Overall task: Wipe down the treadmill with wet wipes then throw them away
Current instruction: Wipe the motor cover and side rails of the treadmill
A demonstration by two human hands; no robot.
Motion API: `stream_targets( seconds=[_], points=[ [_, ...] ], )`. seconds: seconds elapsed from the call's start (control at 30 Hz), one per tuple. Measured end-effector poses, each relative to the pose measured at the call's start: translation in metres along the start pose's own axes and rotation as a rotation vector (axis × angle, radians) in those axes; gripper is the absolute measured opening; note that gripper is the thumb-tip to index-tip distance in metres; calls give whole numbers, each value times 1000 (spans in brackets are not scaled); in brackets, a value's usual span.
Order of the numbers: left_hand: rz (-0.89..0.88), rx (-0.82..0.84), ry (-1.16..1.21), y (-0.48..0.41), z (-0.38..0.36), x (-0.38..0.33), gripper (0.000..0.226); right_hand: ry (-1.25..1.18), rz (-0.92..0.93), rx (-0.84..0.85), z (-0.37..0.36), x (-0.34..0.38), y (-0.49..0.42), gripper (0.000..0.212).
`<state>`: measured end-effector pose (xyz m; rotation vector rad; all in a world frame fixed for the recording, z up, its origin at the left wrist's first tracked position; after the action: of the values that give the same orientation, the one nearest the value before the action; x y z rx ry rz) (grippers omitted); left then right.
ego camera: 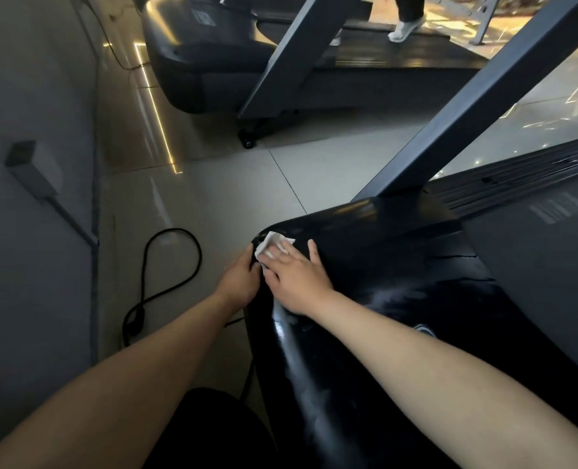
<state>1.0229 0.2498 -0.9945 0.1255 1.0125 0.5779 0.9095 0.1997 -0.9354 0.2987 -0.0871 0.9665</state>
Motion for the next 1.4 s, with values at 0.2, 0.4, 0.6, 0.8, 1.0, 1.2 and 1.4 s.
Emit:
stream_targets(
  seconds=[0.2,0.4,0.6,0.8,1.0,1.2,1.4],
  points=[
    [-1,2,124,-4,0,5,56,-113,-331,15,28,-87,-19,46],
    [2,-33,183,-5,3,-1,62,-69,-244,-146,19,-42,0,43],
    [20,-37,54,-16,5,-14,63,-16,59,-329,-10,21,39,44],
    [37,-26,53,-30,-5,-11,72,-58,-207,-308,16,-51,26,45],
    [59,-30,16,-31,-7,-23,70,-111,-452,-203,19,-86,3,43],
    [91,1,-21,-38,-10,-32,63,-104,-175,-12,22,-51,-45,45],
    [127,15,-69,-32,-12,-38,57,-113,-444,83,37,-121,-58,49]
  ],
)
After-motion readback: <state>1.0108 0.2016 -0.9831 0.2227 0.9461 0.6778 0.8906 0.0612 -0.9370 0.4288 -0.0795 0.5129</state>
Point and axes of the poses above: each hand's wrist, its own y-axis away from the middle knuckle, its own z-axis out of the back of the hand, x = y × z, the point moved 7 cm from there along -y, towards the middle knuckle, and after that the axes turned 7 degrees about x, right-handed, at the moved point
